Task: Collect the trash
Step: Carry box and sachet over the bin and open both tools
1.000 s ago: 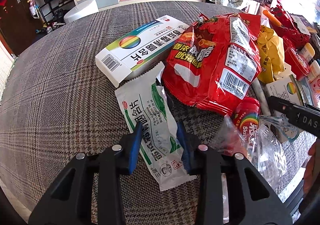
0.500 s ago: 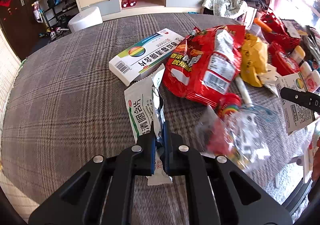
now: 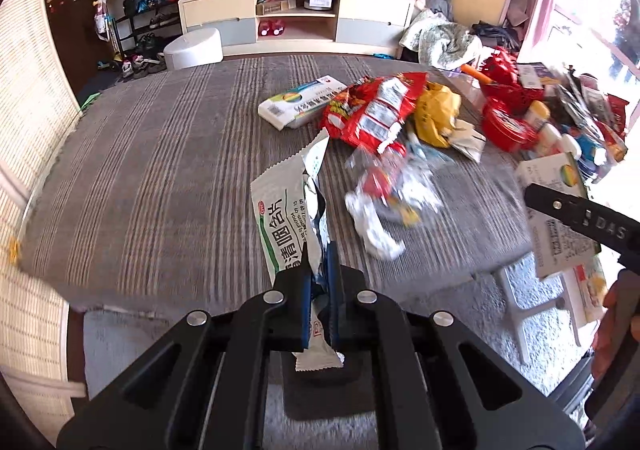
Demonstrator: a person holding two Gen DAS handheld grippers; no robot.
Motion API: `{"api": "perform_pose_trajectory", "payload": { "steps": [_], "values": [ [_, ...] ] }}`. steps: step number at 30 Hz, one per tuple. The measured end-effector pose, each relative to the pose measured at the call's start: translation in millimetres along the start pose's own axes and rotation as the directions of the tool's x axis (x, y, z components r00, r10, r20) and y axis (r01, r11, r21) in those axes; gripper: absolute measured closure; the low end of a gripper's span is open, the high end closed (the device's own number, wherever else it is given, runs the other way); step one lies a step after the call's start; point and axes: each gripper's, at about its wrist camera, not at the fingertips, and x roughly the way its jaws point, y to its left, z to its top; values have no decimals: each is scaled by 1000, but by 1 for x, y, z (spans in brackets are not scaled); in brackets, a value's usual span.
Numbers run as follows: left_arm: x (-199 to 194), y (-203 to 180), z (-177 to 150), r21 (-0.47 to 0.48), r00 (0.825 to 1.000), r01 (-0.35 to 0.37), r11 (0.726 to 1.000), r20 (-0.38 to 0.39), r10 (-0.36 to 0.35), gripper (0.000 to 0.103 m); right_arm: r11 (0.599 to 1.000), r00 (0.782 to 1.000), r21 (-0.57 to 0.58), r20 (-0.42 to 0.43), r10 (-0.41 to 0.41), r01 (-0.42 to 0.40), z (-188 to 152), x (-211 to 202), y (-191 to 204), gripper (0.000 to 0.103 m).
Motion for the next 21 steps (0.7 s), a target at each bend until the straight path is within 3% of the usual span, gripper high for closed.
{"api": "perform_pose_trajectory", "payload": {
  "steps": [8,17,21],
  "values": [
    [-14,3,-64,-13,998,28,1000,-56,-29,98,998,998,-53,-62,33,-37,-76,-2,27,37],
    [57,12,-135,19,985,110,994,-138,-107,98,997,988,-9,-134,77,-79,-144,69,33,37],
    [96,14,-161,-34,973,137,990,-184,-141,98,997,984,-5,-166,69,-71,-166,104,28,37]
  ]
}}
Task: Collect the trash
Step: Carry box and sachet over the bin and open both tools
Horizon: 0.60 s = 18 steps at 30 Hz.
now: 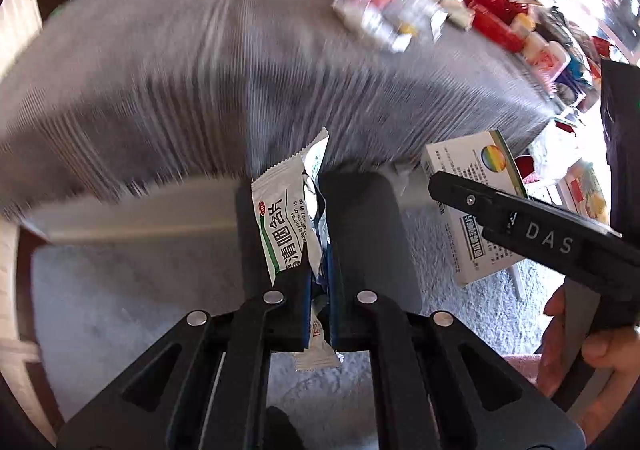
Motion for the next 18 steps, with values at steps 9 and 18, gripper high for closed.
{"api": "perform_pose_trajectory", "payload": {
  "steps": [9,18],
  "values": [
    [63,-3,-15,24,993,-43,999,-110,46,95,999,991,41,-130,-24,30,-11,60,-2,36],
    [63,1,-16,28,994,-44,999,-101,46,58,998,991,62,-131,12,-4,-1,62,2,18]
  ]
}}
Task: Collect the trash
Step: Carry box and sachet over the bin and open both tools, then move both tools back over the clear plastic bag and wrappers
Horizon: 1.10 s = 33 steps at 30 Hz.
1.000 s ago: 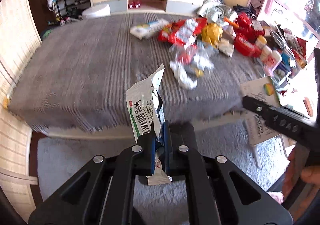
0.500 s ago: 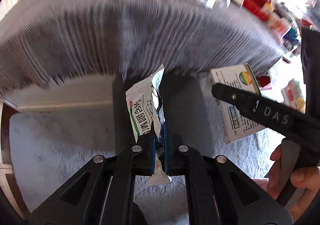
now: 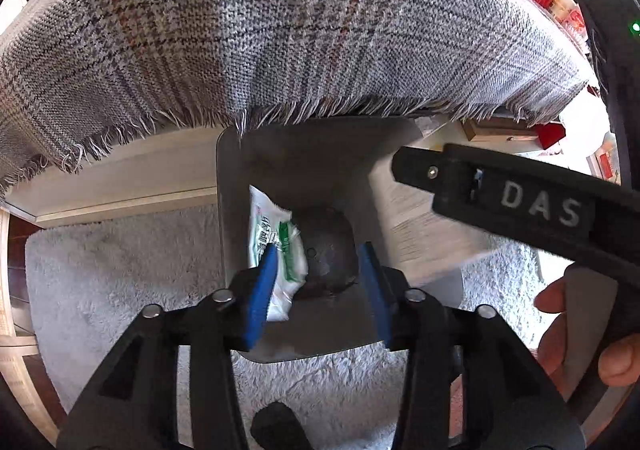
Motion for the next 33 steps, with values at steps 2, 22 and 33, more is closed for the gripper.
{"api": "perform_pose_trajectory", "payload": {
  "steps": [2,22,33],
  "values": [
    [-4,1,0,-1,1000,-5,1000,5,5,53,1000,1000,-1,21,-16,16,2,-6,2,18],
    [-129,-6,80,-41,967,-44,998,251,53,8,989,951,9,275,-143,147,99,-162,-47,9],
    [-125,-25,167,11,952,-33,999,304,28,8,998,962,27,266,-59,54,179,-151,-52,13]
  ]
}}
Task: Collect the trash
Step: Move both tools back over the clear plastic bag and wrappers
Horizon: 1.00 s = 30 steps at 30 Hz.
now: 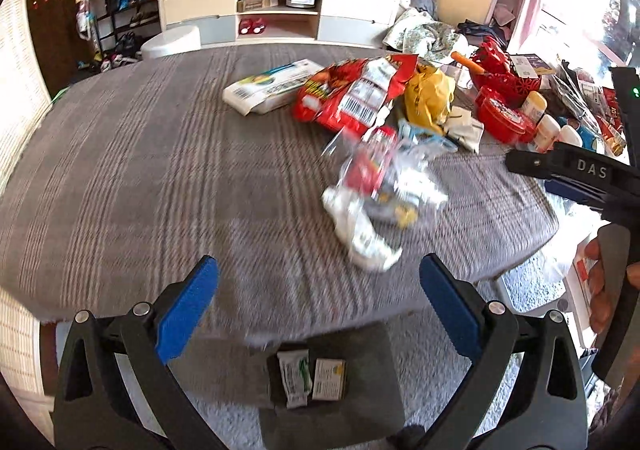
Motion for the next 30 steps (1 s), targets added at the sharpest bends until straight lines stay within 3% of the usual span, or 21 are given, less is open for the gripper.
{"api": "perform_pose_trajectory", "payload": {
  "steps": [4,7,9,10,15,30],
  "values": [
    [21,-10,19,32,1000,6,999,2,-7,9,999,999,15,-14,40,-40,12,16,13,24],
    [35,-17,29,52,1000,24,998,-4,-23,15,999,998,12,-22,52,-52,20,31,22,33],
    [44,-22,35,62,999,37,997,-13,-37,20,997,996,5,-43,75,-75,25,42,26,47],
    [48,-24,38,68,999,39,997,-17,-38,21,997,995,7,-52,83,-83,25,45,28,49],
    [65,-27,43,62,999,51,997,-22,-49,24,992,990,13,-61,125,-124,29,60,29,50],
    [90,-44,51,75,989,138,988,-60,-134,39,991,989,-4,-70,134,-134,45,74,39,49]
  ]
}}
